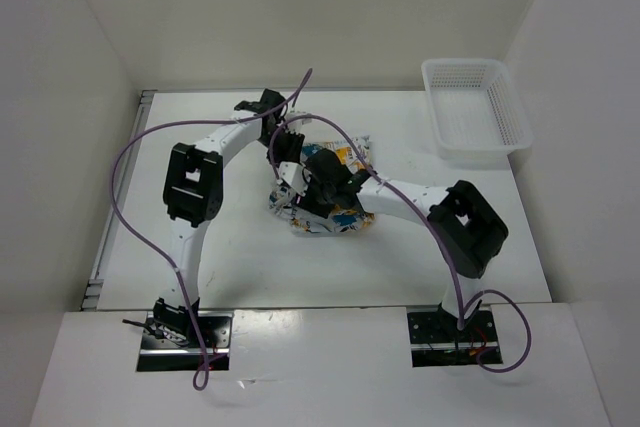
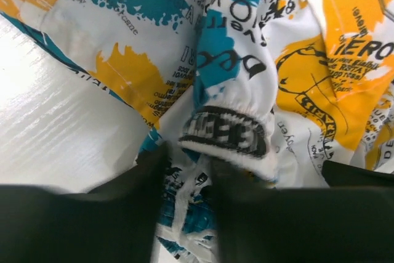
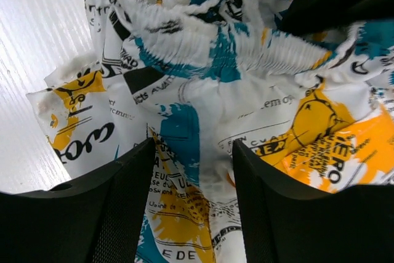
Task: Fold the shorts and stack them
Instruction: Fold the shorts
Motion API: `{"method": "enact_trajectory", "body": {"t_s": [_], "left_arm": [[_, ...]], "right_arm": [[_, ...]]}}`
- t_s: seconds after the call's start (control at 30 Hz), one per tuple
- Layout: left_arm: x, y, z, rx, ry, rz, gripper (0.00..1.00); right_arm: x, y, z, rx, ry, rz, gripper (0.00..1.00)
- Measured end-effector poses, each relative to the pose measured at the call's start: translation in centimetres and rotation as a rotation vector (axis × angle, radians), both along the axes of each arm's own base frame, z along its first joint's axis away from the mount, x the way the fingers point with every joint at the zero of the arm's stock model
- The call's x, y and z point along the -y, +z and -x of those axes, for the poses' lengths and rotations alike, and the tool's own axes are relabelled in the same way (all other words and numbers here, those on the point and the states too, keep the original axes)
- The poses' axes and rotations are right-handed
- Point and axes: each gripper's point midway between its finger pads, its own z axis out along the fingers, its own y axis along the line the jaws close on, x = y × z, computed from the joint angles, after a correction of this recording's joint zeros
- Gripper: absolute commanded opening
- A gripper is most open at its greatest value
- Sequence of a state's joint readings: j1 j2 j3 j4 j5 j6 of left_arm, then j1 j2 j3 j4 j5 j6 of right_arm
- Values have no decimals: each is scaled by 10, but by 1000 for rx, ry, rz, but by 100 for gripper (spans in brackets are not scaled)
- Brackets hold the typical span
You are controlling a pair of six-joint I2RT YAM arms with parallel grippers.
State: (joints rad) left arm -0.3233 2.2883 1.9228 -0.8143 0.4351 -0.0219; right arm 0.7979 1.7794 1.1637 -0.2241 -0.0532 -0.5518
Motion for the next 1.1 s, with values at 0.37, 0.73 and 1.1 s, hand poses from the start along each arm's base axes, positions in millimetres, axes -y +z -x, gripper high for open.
{"method": "enact_trajectory", "body": {"t_s": [0.37, 0.73, 1.1], "left_arm": [[-2, 12, -8, 43, -7, 3, 0], [-16, 81, 7, 107, 11, 47, 7], [-31, 45, 47, -87, 18, 0, 53]], "right_arm": [[4, -9, -3, 13, 8, 35, 2], [20, 80, 24, 163, 156, -44, 1], [34, 4, 80, 47, 372, 94, 7]]}}
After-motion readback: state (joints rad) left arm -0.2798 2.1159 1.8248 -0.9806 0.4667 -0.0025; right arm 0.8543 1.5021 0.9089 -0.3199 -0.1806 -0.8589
